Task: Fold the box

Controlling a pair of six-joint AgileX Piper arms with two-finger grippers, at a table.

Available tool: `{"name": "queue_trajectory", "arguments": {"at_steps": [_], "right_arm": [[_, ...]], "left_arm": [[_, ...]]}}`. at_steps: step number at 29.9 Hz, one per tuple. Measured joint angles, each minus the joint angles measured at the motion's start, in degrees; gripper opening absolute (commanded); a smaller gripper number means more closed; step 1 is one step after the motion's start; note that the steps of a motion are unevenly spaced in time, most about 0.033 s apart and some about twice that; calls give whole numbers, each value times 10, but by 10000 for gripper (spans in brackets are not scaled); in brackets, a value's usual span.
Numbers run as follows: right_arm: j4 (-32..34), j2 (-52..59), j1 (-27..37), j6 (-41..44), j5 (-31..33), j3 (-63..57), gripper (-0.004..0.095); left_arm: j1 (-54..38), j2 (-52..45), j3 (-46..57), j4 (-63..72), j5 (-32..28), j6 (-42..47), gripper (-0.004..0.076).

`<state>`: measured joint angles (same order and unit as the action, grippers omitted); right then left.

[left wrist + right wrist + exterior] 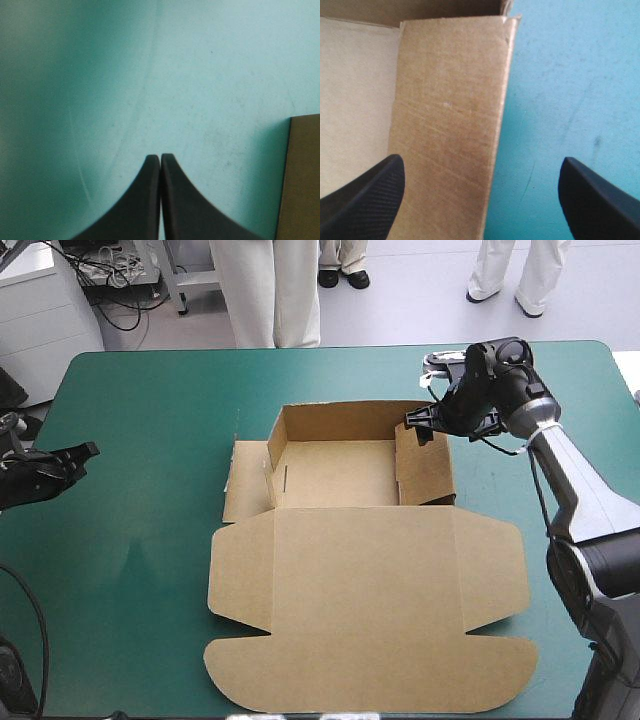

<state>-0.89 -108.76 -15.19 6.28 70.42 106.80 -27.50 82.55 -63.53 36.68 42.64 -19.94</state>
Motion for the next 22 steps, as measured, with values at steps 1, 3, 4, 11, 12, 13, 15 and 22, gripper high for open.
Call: {"name": "queue_trajectory", "arguments": {"at_steps": [1,3,4,11,12,13,15,22], "right_arm": [[-3,6,0,2,1,1,775],[-5,23,0,4,3,2,775],[-8,36,0,4,4,0,775],[-12,115,0,18,10,-47,775],[-12,119,0,19,10,-50,775],[-12,124,0,20,10,-52,775],[-13,125,0,22,10,-53,775],[-14,97,0,25,10,-55,775]], "left_arm": [[0,0,1,0,-1,0,-17],[0,0,4,0,-3,0,-17],[0,0,7,0,-3,0,-17],[0,0,14,2,-5,0,-17],[0,0,14,2,-5,0,-17],[0,0,14,3,-5,0,-17],[0,0,14,5,-5,0,-17],[0,0,14,10,-5,0,-17]]}}
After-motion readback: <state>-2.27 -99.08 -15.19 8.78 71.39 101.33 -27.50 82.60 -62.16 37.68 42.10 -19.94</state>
